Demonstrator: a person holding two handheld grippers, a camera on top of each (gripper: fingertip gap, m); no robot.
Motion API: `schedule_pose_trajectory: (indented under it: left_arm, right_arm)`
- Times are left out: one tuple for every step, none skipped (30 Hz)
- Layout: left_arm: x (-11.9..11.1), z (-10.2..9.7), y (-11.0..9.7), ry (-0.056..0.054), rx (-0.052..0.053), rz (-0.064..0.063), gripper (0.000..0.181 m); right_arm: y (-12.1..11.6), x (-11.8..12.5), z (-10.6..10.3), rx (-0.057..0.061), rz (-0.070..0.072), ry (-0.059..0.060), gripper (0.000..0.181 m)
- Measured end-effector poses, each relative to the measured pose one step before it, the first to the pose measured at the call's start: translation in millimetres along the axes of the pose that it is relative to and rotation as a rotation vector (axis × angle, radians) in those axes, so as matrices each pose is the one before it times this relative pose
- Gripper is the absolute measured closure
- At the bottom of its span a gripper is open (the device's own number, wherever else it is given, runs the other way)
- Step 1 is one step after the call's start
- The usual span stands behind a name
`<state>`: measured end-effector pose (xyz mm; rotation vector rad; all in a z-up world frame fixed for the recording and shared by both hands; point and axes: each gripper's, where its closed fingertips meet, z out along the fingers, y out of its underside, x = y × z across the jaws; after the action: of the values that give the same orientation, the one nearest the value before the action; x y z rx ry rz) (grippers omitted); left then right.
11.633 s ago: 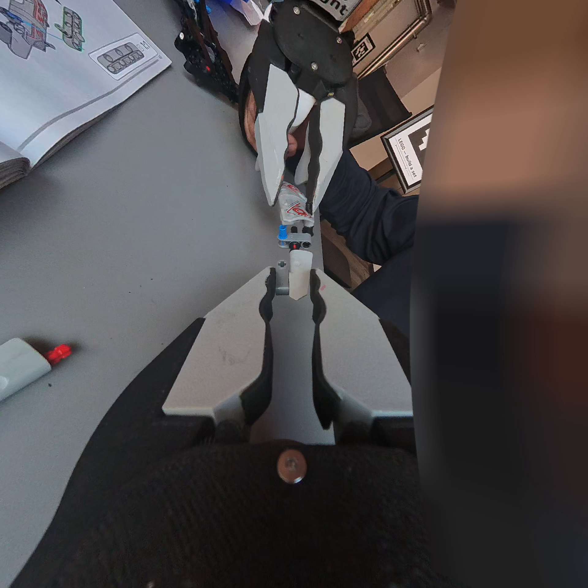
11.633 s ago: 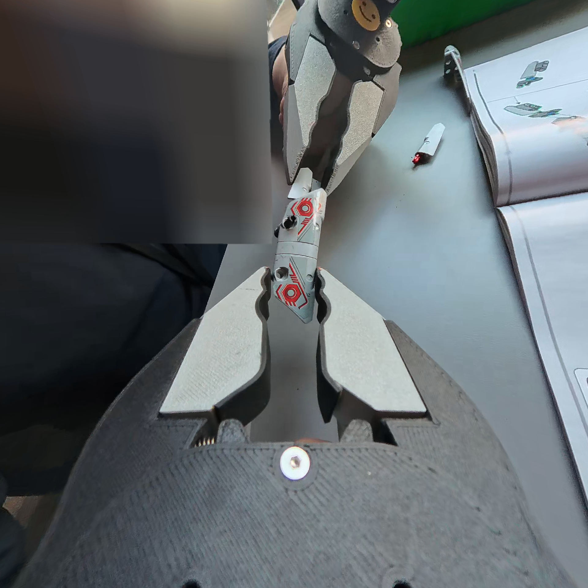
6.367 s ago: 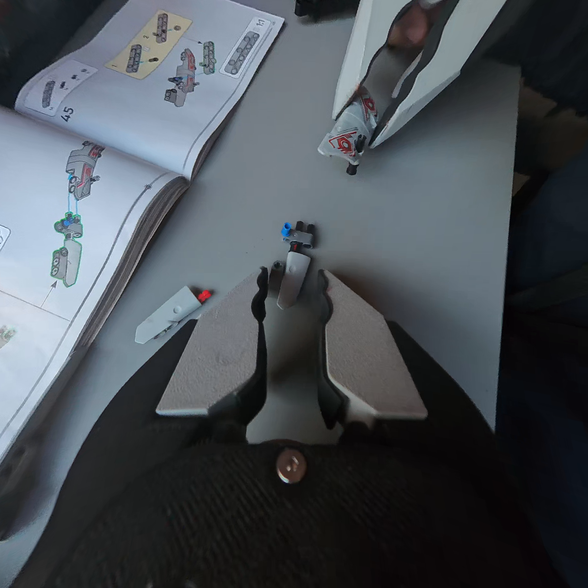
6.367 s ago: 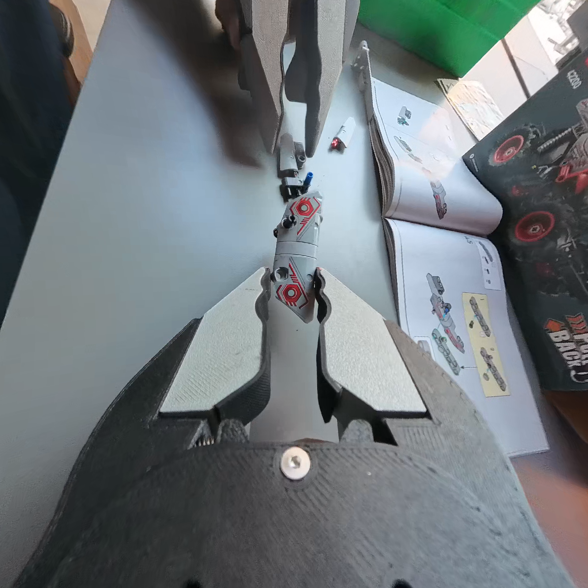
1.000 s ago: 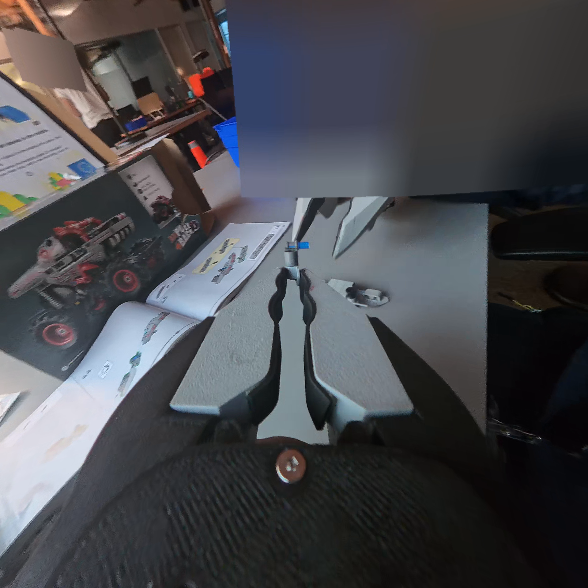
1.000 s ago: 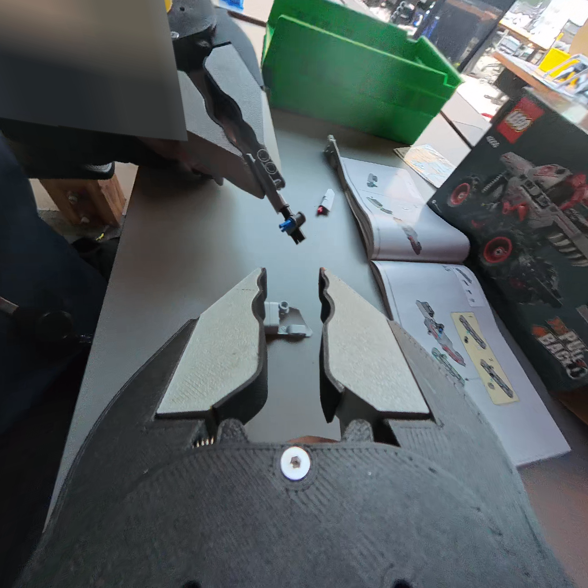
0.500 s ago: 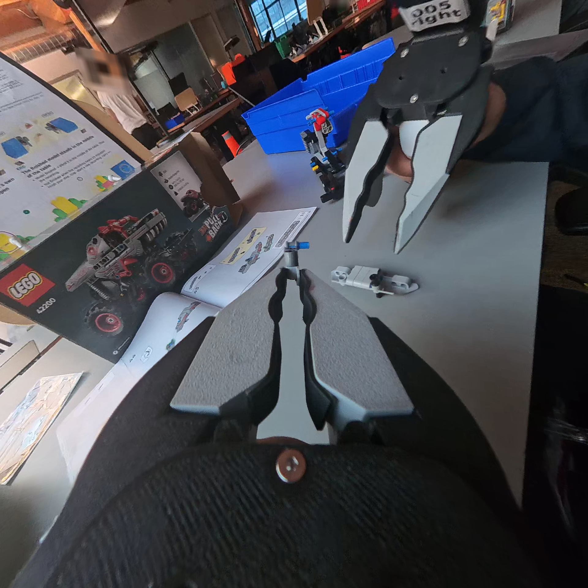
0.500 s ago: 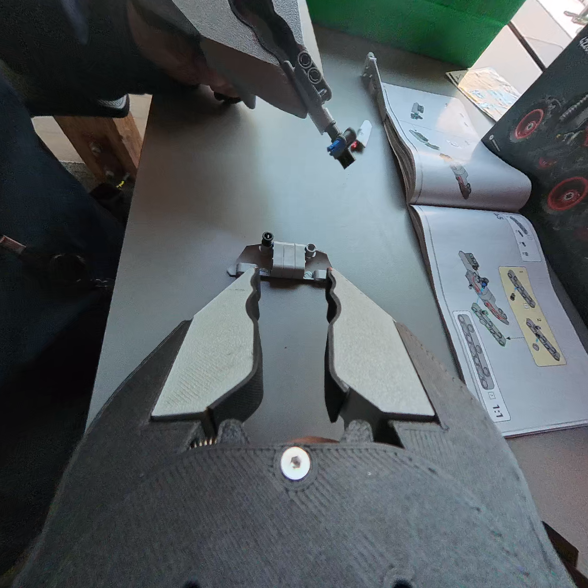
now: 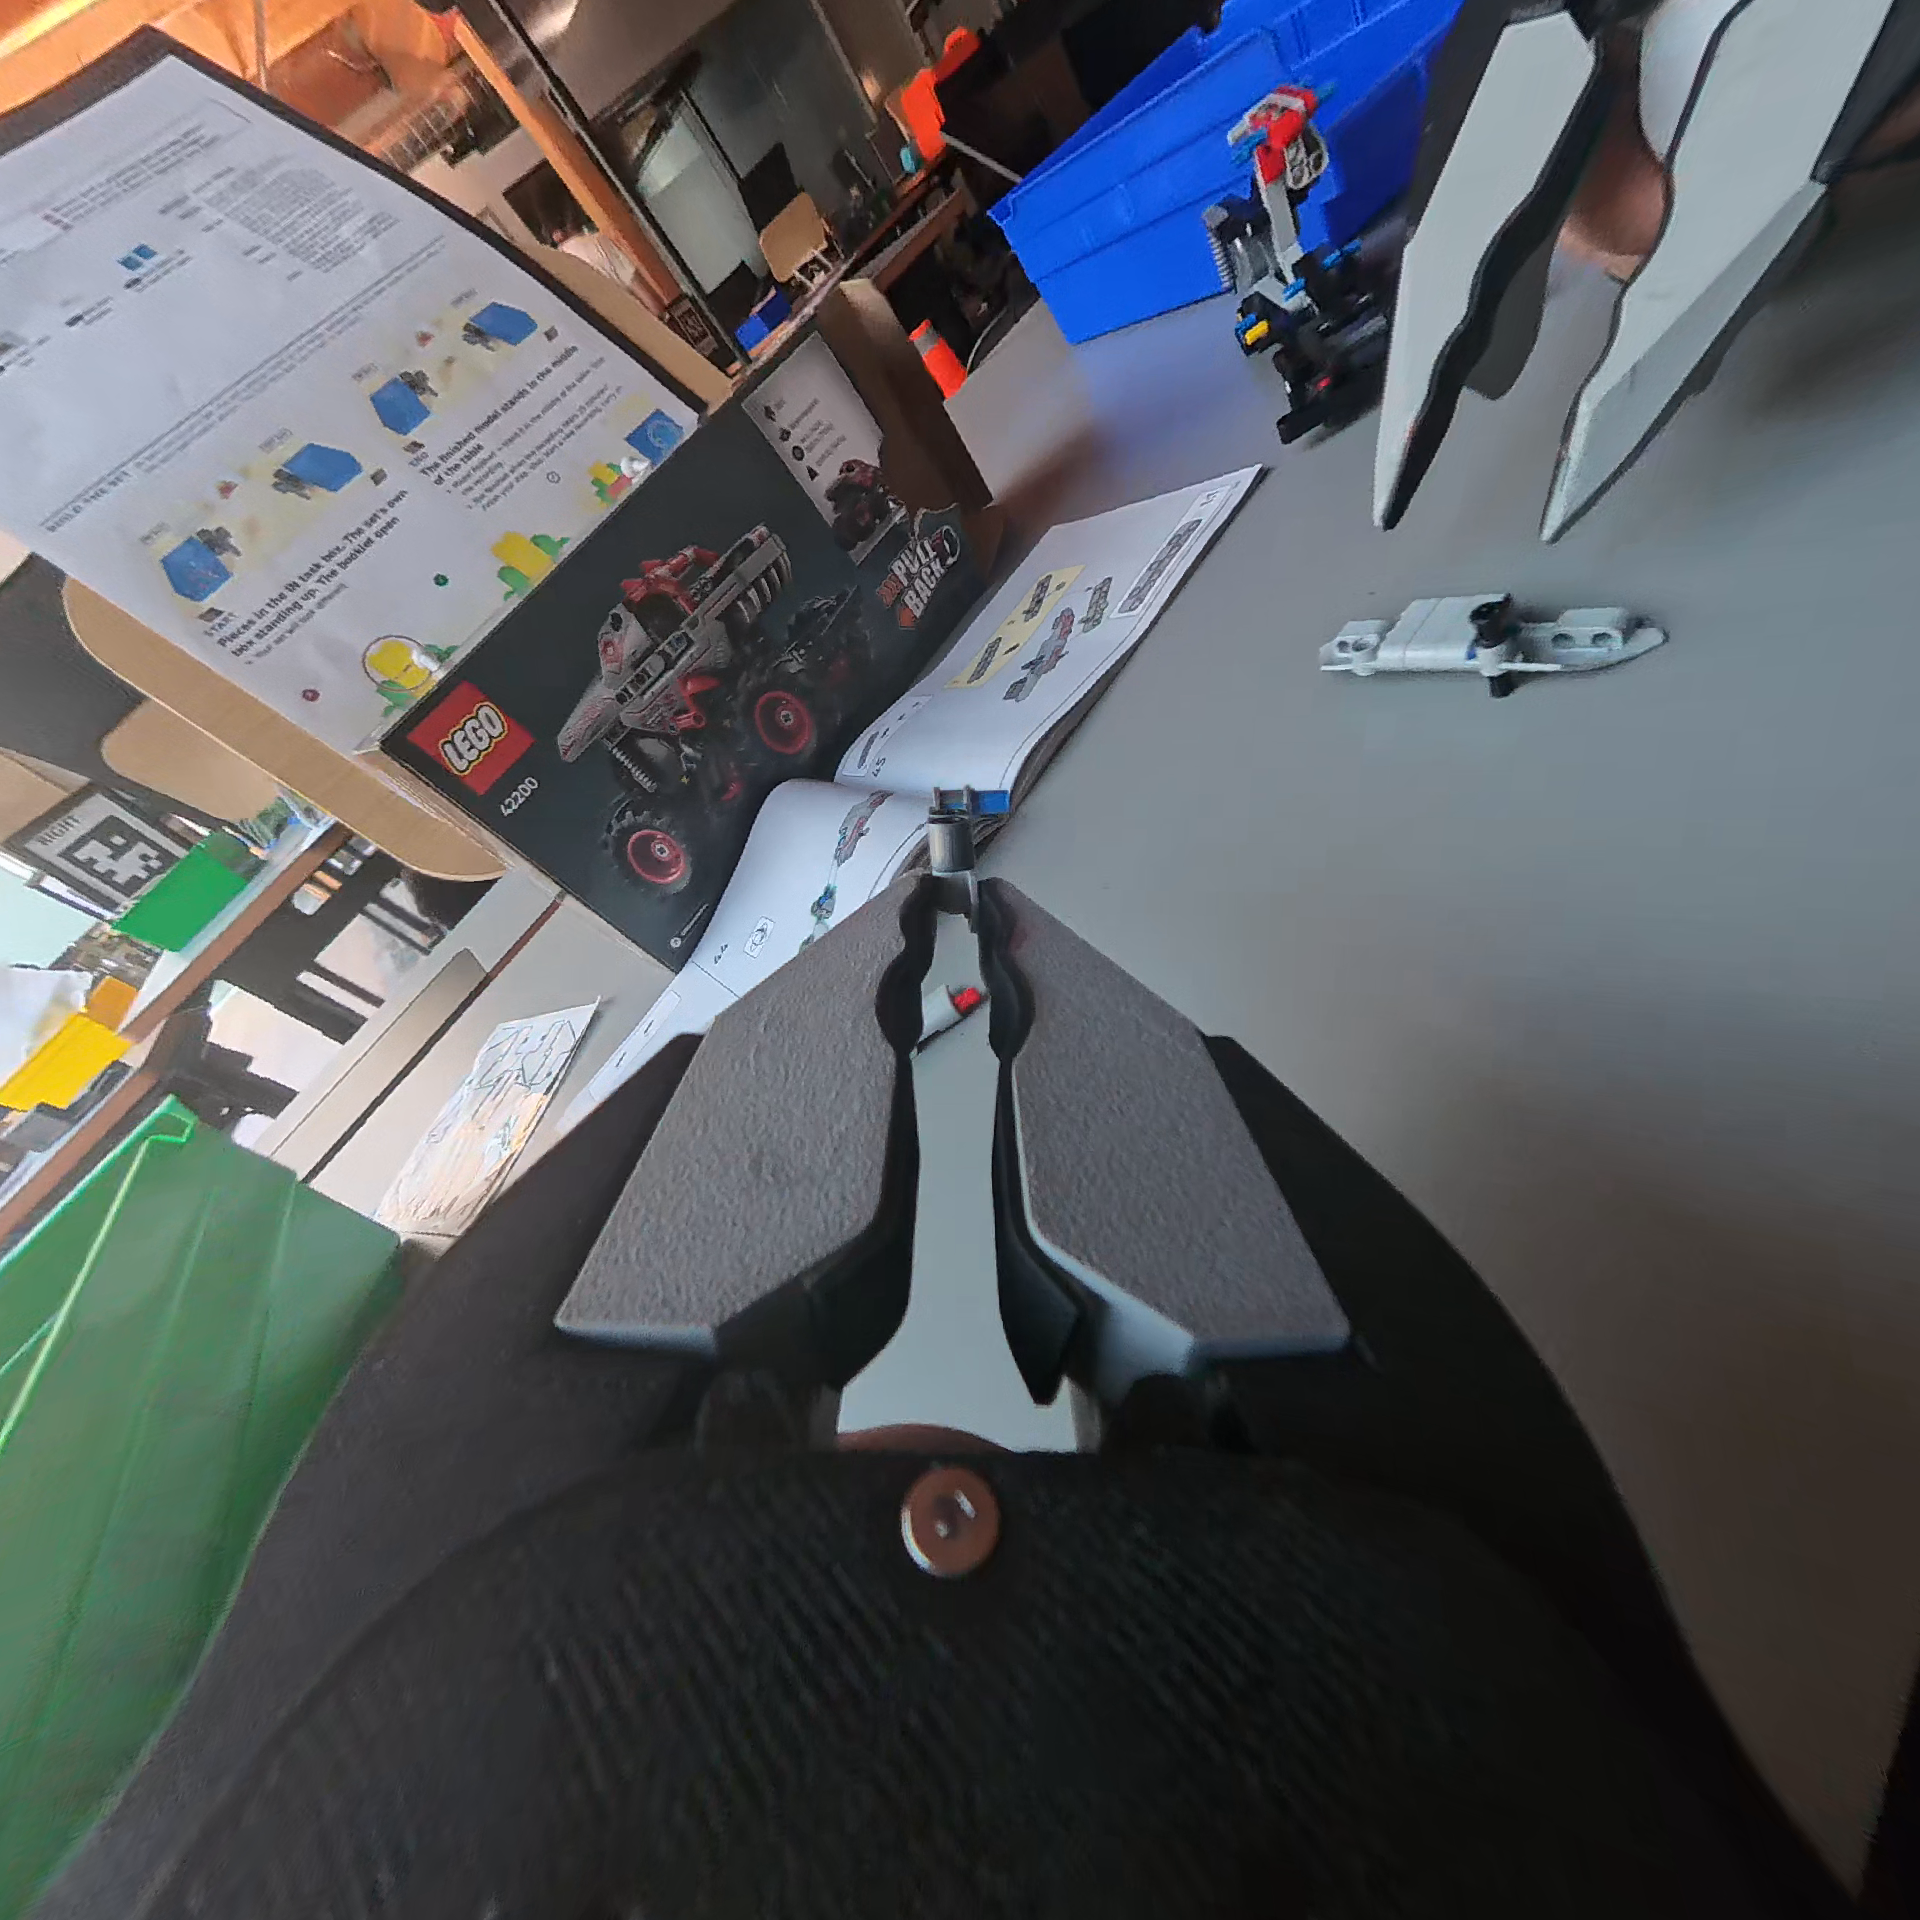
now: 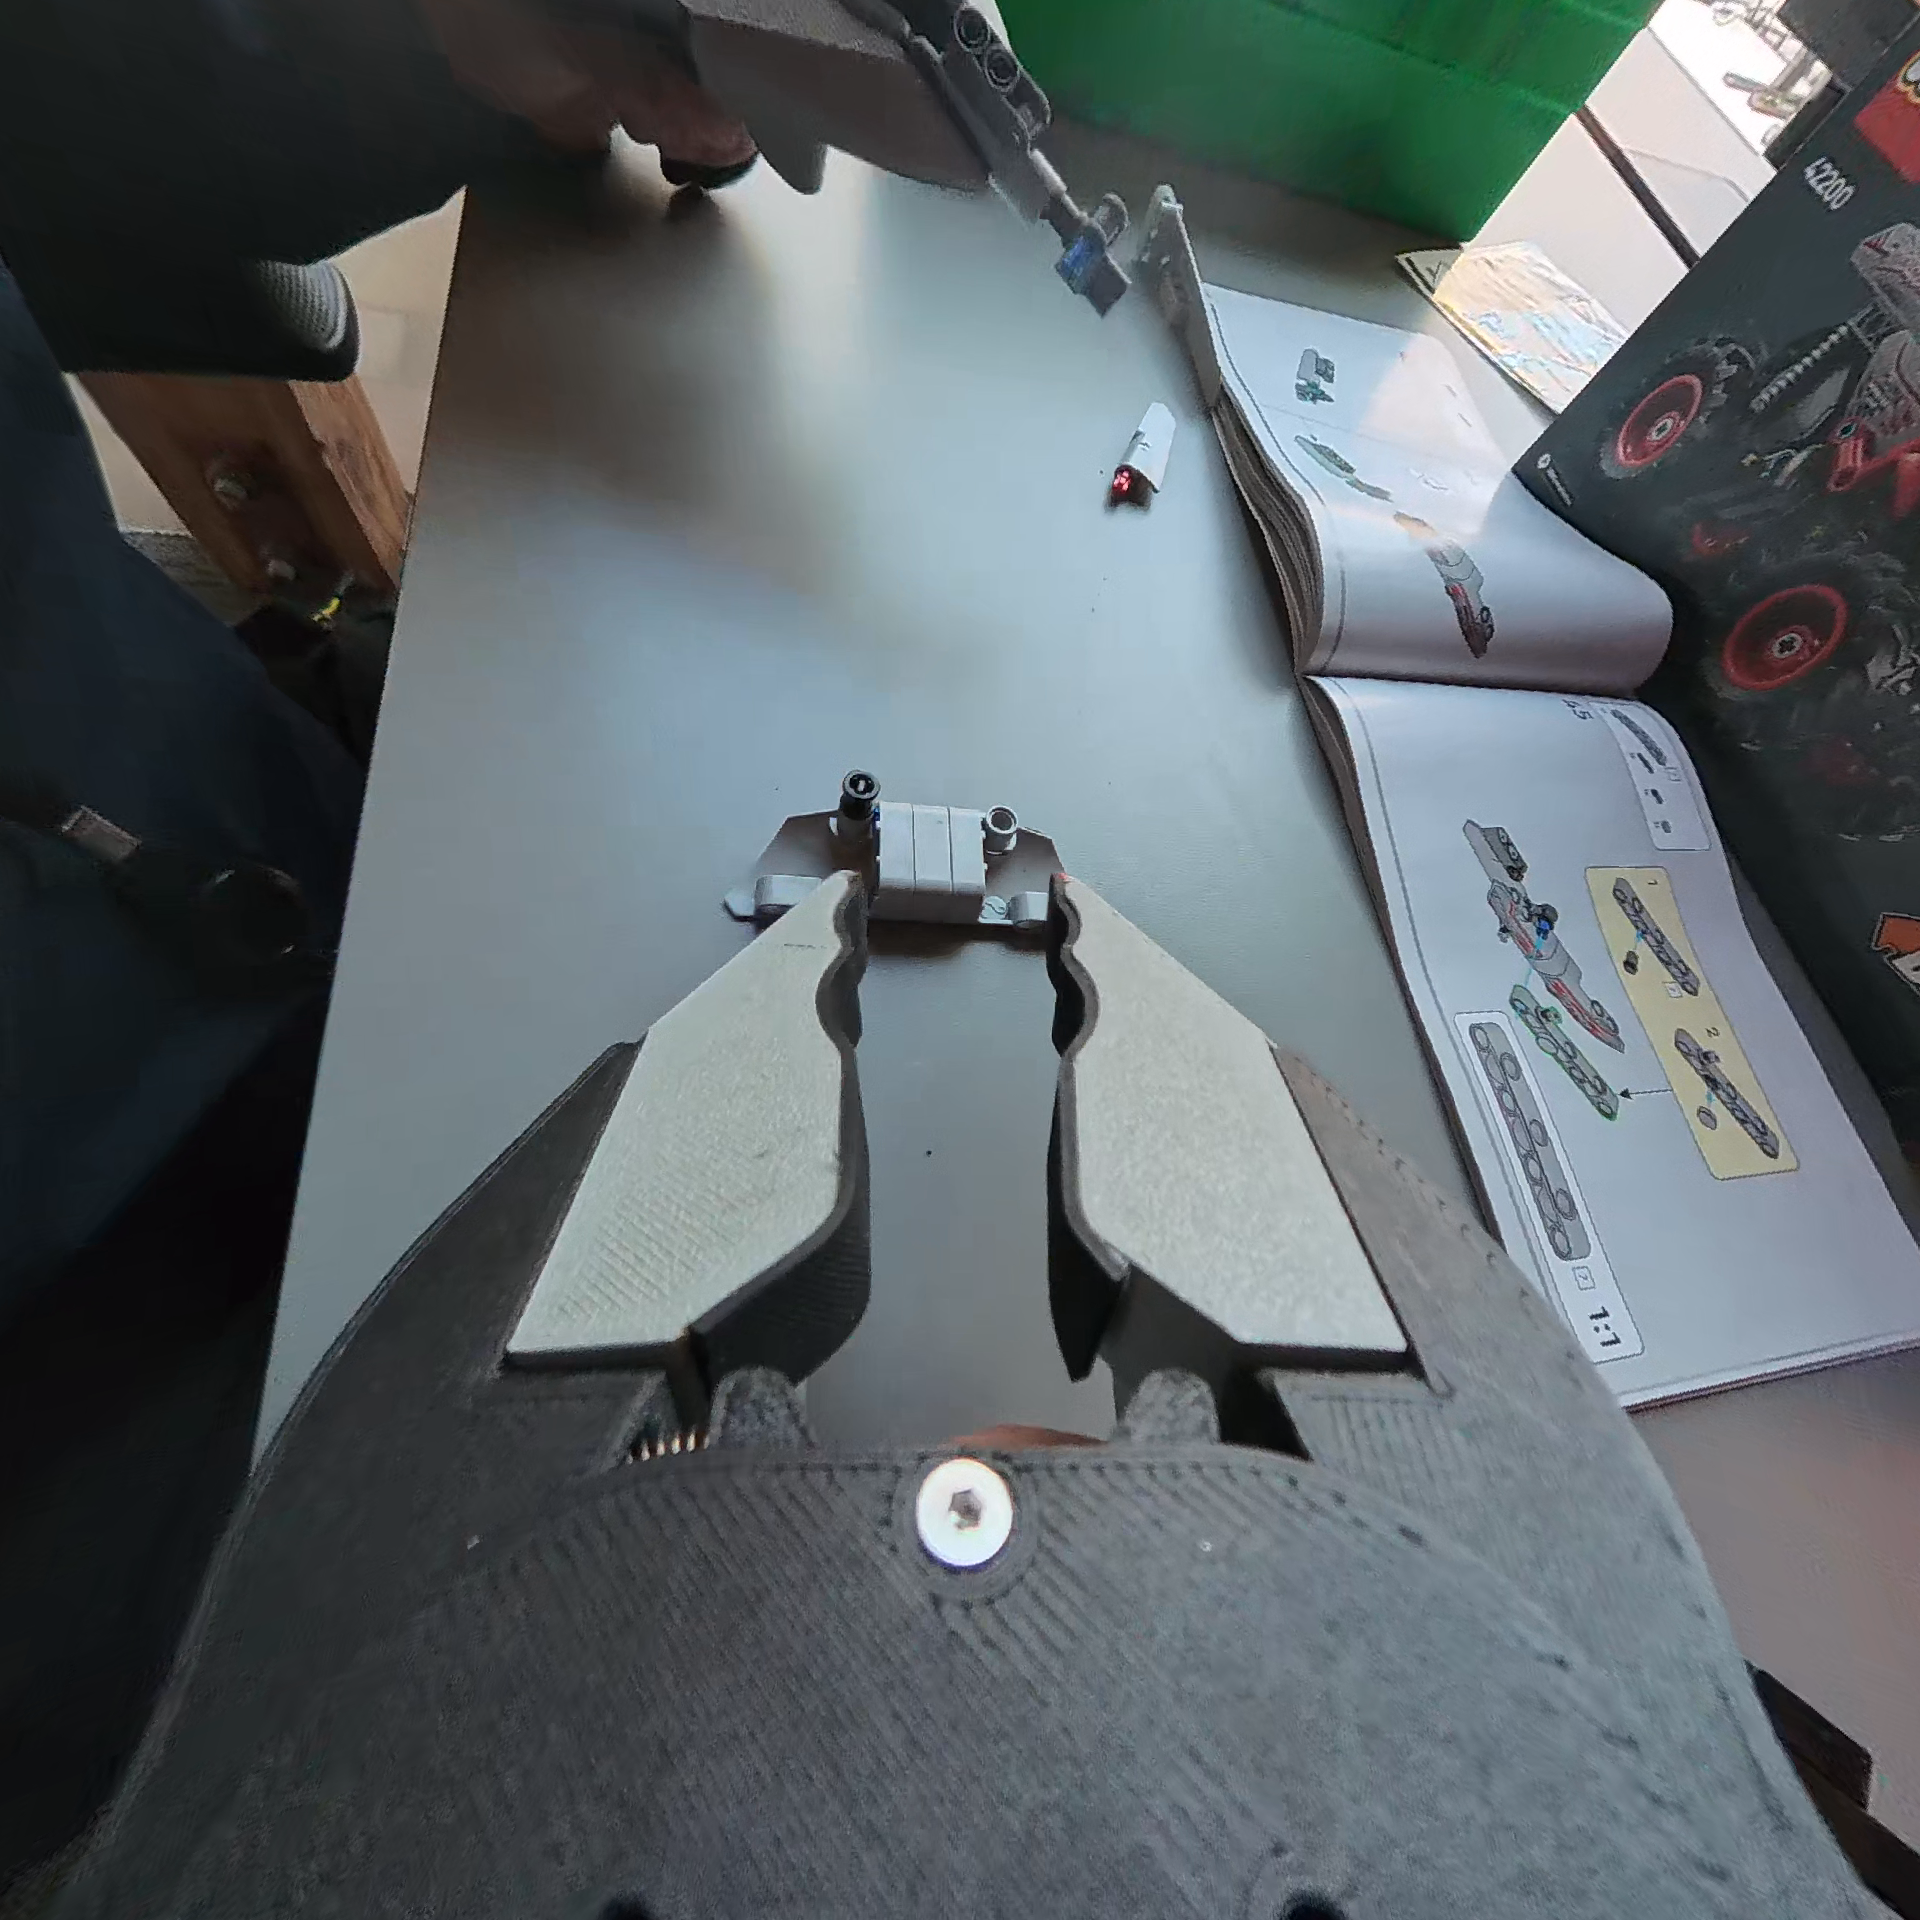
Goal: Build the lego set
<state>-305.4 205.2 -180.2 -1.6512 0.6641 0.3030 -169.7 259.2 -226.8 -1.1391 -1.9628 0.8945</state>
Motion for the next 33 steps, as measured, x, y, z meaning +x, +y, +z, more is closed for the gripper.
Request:
schedule_pose_trajectory:
  left_arm:
    - [-0.99,-0.92,-1.03,0.0065,0.0101,-0.0176,0.177]
    - [-0.63,-0.60,-1.26,0.0085,0.0107,-0.0186,0.177]
    - [-1.10,-0.04,-0.64,0.0042,0.0066,-0.0136,0.177]
    - [-1.55,0.66,0.44,0.0002,-0.0004,-0.0074,0.177]
    - [-0.76,1.31,1.18,0.0030,-0.0067,-0.0045,0.177]
    - [0.02,1.14,0.97,0.0042,-0.0072,-0.0031,0.177]
    - [0.49,0.42,0.28,0.0019,-0.0029,0.0022,0.177]
    - [0.80,-0.07,-0.35,-0.0005,0.0023,0.0072,0.177]
    - [0.83,-0.31,-0.47,0.0007,0.0028,0.0062,0.177]
    - [0.75,0.09,-0.08,0.0016,-0.0002,0.0033,0.177]
    - [0.37,0.13,0.11,0.0002,-0.0016,0.0021,0.177]
    - [0.45,0.18,0.21,0.0015,-0.0016,0.0007,0.177]
    - [0.38,0.15,0.02,0.0012,-0.0014,-0.0004,0.177]
    - [-0.02,-0.21,-0.04,-0.0021,0.0003,0.0003,0.177]
    - [0.02,-0.28,-0.09,-0.0024,0.0003,0.0008,0.177]
    - [0.19,-0.28,-0.08,-0.0005,0.0006,0.0009,0.177]
    - [0.17,-0.27,-0.21,-0.0023,0.0010,0.0023,0.177]
    - [-0.06,-0.04,0.07,-0.0025,-0.0008,0.0023,0.177]
    - [0.25,0.05,0.38,-0.0010,-0.0029,0.0020,0.177]
    - [0.08,0.22,0.40,-0.0015,-0.0032,0.0026,0.177]
    - [0.12,0.28,0.26,-0.0016,-0.0026,0.0031,0.177]
    - [0.32,0.35,0.42,-0.0003,-0.0032,0.0032,0.177]
    - [0.41,0.16,0.22,-0.0003,-0.0020,0.0042,0.177]
    - [0.38,-0.02,0.02,-0.0011,-0.0005,0.0043,0.177]
    - [0.25,-0.21,-0.05,-0.0014,0.0003,0.0032,0.177]
    - [0.22,-0.24,0.00,-0.0004,-0.0004,0.0014,0.177]
    - [0.06,-0.24,0.03,-0.0007,0.0001,0.0007,0.177]
    - [-0.25,-0.19,-0.14,0.0003,0.0019,-0.0024,0.177]
    - [-0.33,-0.25,-0.22,0.0025,0.0021,-0.0060,0.177]
    - [-0.77,-0.18,-0.04,0.0017,0.0021,-0.0085,0.177]
    - [-0.99,-0.20,0.19,0.0006,0.0007,-0.0091,0.177]
    - [-1.25,-0.10,0.65,-0.0006,-0.0023,-0.0081,0.177]
    - [-0.98,-0.05,0.44,-0.0007,-0.0013,-0.0076,0.177]
  right_arm:
    - [0.34,1.37,0.34,-0.0020,0.0048,0.0021,0.150]
    - [0.78,1.82,0.70,-0.0046,0.0037,0.0032,0.150]
    - [1.05,1.21,1.03,-0.0064,0.0026,-0.0008,0.149]
    - [1.04,0.72,1.16,-0.0077,0.0040,-0.0061,0.148]
    - [1.48,0.92,1.39,-0.0101,0.0071,-0.0074,0.147]
    - [1.73,1.43,1.49,-0.0129,0.0096,-0.0065,0.144]
    - [1.73,1.79,1.60,-0.0136,0.0091,-0.0031,0.143]
    - [1.27,1.64,1.50,-0.0111,0.0062,-0.0016,0.143]
    - [0.82,0.09,1.47,-0.0086,0.0032,-0.0070,0.144]
    - [0.43,-0.93,1.41,-0.0075,0.0006,-0.0097,0.146]
    - [-0.51,-1.16,1.24,-0.0022,-0.0010,-0.0088,0.146]
    - [-2.04,-2.29,0.97,0.0063,-0.0018,-0.0136,0.146]
    - [-2.73,-3.24,0.38,0.0099,-0.0020,-0.0178,0.146]
    - [-1.61,-0.87,-0.39,0.0051,0.0000,-0.0032,0.146]
    - [-0.51,0.79,-0.86,0.0005,0.0040,0.0067,0.146]
    - [-0.41,-0.86,-0.80,0.0035,0.0090,-0.0040,0.146]
    - [-0.94,-2.74,-0.14,0.0061,0.0112,-0.0153,0.147]
    - [-0.72,-2.95,0.90,0.0029,0.0097,-0.0146,0.148]
    - [-0.09,-2.67,1.75,-0.0034,0.0050,-0.0100,0.147]
    - [0.64,-1.47,2.19,-0.0113,-0.0001,-0.0018,0.148]
    - [0.88,0.44,2.13,-0.0141,-0.0023,0.0101,0.149]
    - [1.78,1.36,1.96,-0.0171,-0.0007,0.0125,0.152]
    - [2.03,-0.07,1.71,-0.0164,-0.0002,0.0004,0.153]
    - [1.51,-0.17,1.27,-0.0121,0.0009,-0.0018,0.153]
    - [1.01,0.31,1.02,-0.0077,0.0037,-0.0001,0.153]
    - [0.90,0.18,0.81,-0.0069,0.0054,-0.0036,0.153]
    - [0.93,-0.07,0.81,-0.0074,0.0061,-0.0060,0.154]
    - [0.18,-0.40,0.56,-0.0019,0.0063,-0.0093,0.156]
    - [0.27,-0.53,0.42,-0.0018,0.0061,-0.0098,0.158]
    - [0.13,0.06,0.33,-0.0007,0.0071,-0.0071,0.159]
    - [-0.17,0.18,0.18,0.0011,0.0071,-0.0057,0.159]
    - [-0.17,0.23,0.13,0.0014,0.0062,-0.0055,0.159]
    - [-0.17,1.31,0.23,0.0004,0.0070,0.0011,0.159]
